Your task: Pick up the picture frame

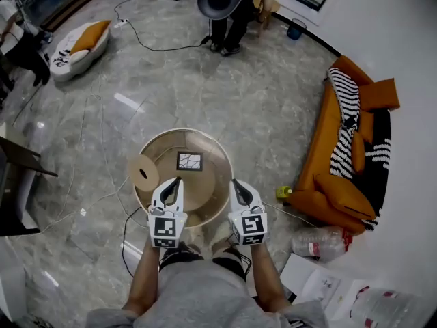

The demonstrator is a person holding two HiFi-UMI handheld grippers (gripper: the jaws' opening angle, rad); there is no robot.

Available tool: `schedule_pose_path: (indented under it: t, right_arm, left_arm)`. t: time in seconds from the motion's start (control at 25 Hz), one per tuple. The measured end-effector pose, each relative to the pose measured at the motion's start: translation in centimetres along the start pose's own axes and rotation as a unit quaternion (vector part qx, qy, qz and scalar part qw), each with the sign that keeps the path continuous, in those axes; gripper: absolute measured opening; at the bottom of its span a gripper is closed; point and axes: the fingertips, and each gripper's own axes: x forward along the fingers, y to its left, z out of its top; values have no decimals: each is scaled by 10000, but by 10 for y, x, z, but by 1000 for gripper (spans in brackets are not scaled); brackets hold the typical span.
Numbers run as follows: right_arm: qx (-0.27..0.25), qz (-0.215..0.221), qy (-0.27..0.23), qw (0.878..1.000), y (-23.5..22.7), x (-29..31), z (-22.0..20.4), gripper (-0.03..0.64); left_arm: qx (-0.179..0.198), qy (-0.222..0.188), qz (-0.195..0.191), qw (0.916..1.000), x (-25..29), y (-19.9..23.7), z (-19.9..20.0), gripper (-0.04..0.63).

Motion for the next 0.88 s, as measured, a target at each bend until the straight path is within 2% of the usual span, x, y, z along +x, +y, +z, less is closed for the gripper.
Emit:
schedule_pose_path:
  t: [0.2,0.52,0.88]
  right_arm:
    - [48,368,197,9991,-5,59,-26,0]
    - [215,905,552,9941,-14,166,-84,0]
    - [281,1290,1194,9840,-9,245,-191,0]
  left_arm:
    - [-253,271,148,9992,37,17,-35,17]
    - [-610,616,601,9944,105,50,-101,17]
    - [-904,973,887,9872,162,82,-200,17]
